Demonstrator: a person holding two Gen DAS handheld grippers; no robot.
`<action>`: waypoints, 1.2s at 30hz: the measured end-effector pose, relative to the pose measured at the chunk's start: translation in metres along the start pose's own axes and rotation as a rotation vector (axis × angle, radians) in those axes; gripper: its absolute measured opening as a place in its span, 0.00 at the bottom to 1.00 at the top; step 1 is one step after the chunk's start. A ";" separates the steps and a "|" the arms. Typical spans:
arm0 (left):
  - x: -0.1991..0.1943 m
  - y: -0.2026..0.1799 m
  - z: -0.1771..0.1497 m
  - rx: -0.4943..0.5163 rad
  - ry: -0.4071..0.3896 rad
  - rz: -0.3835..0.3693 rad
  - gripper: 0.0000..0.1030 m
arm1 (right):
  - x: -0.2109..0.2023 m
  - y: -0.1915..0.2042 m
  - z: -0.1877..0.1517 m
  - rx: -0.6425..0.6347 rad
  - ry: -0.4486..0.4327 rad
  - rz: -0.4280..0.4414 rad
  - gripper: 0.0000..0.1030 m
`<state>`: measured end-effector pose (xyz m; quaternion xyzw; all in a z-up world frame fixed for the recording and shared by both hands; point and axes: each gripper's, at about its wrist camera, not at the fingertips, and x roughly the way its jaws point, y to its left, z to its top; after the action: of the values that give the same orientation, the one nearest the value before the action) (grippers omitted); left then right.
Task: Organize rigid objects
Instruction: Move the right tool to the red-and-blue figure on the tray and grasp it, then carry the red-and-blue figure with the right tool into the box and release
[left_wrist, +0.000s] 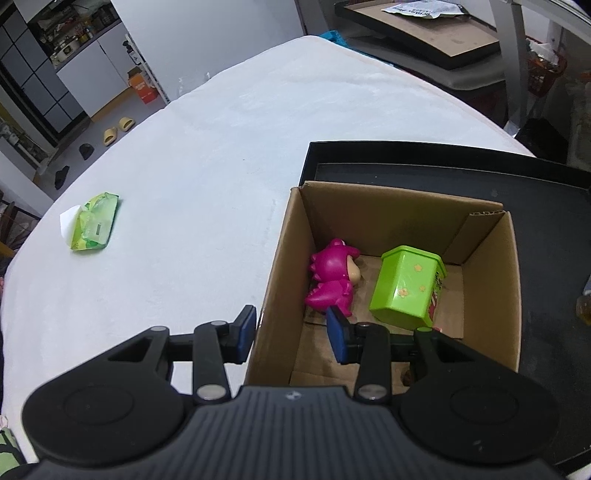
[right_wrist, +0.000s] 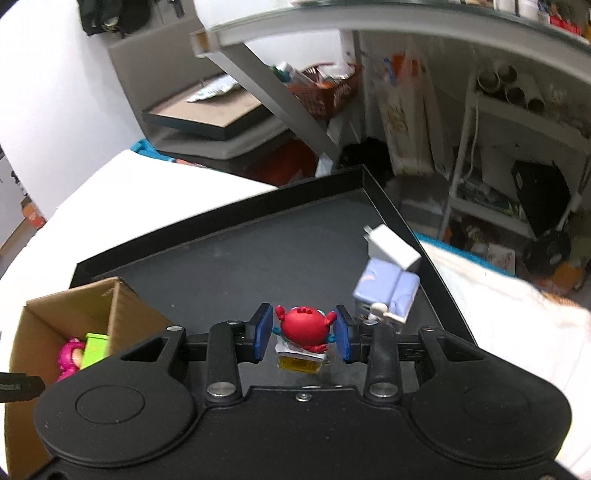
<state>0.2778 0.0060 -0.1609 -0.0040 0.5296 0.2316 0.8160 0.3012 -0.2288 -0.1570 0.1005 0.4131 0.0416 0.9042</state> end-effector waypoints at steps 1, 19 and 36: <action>0.000 0.002 0.000 -0.003 0.001 -0.008 0.39 | -0.002 0.002 0.001 -0.008 -0.011 0.001 0.34; 0.000 0.034 -0.020 -0.030 0.019 -0.134 0.39 | -0.055 0.056 -0.001 -0.194 -0.168 0.077 0.34; 0.009 0.074 -0.032 -0.139 0.039 -0.264 0.39 | -0.063 0.111 -0.021 -0.334 -0.149 0.254 0.34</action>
<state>0.2252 0.0672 -0.1650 -0.1344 0.5228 0.1582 0.8268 0.2451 -0.1273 -0.1004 0.0033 0.3168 0.2153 0.9237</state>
